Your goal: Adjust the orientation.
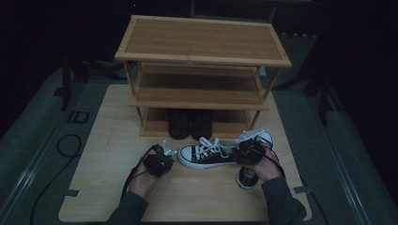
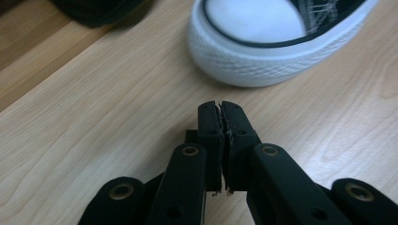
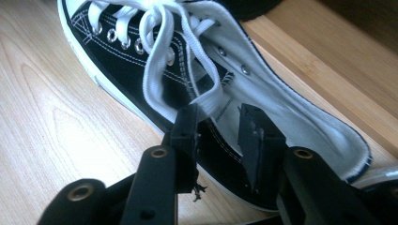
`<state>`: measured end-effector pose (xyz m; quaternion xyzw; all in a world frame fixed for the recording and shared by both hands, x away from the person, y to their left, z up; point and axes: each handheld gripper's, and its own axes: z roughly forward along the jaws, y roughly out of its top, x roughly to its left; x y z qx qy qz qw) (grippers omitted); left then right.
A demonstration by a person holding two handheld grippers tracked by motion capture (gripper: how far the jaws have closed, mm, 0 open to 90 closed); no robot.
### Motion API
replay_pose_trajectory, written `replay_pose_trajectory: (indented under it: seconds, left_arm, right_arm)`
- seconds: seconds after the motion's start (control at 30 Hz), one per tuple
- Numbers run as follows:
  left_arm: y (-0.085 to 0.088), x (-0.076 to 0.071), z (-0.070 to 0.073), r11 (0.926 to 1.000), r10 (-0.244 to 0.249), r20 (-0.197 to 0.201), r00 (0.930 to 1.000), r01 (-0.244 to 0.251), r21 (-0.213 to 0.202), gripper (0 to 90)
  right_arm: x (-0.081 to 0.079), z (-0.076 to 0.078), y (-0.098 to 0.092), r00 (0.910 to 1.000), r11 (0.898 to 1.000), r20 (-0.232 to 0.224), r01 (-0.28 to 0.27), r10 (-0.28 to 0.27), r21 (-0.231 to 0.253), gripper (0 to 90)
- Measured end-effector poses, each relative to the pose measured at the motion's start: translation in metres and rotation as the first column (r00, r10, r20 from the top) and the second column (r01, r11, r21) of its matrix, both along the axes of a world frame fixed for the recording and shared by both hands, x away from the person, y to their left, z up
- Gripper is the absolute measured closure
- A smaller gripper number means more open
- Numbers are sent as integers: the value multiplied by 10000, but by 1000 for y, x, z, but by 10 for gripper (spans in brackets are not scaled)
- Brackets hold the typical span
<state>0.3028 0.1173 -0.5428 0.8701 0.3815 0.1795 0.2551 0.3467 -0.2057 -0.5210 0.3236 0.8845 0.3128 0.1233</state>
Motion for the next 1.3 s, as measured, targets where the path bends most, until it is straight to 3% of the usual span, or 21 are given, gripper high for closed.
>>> replay_pose_trajectory:
  seconds: [0.17, 0.3, 0.53, 0.83, 1.0, 1.07, 1.17, 1.3]
  left_arm:
    - [7, 1, 1, 9997, 210, 29, 9998, -210, -104, 876]
    - [9, 2, 3, 9994, 274, 72, 9996, -272, -214, 876]
    - [12, 2, 4, 9990, 342, 112, 9994, -339, -287, 876]
    - [12, 3, 4, 9989, 349, 113, 9993, -345, -328, 876]
    - [12, 3, 3, 9987, 360, 106, 9993, -356, -355, 877]
    - [12, 3, 3, 9988, 347, 99, 9993, -343, -345, 877]
    - [11, 2, 3, 9990, 289, 125, 9995, -284, -344, 877]
    - [9, 3, 1, 9994, 186, 112, 9998, -183, -291, 877]
  right_arm:
    - [3, -2, 7, 9991, 9969, 62, -413, 418, -673, 827]
    - [0, 1, 10, 9971, 9926, 25, -752, 758, -950, 880]
    - [-11, 1, 15, 9882, 9893, -516, -1430, 1443, 291, 885]
    - [-29, 6, 26, 9887, 9890, -249, -1473, 1477, 159, 887]
    - [-37, 13, 33, 9789, 9785, -176, -2027, 2035, 391, 890]
    - [-41, 14, 40, 9685, 9671, -262, -2456, 2478, 661, 890]
    - [-49, 12, 55, 9539, 9541, -259, -2981, 2989, 300, 889]
    - [-52, 7, 57, 9463, 9467, -332, -3208, 3217, 293, 872]
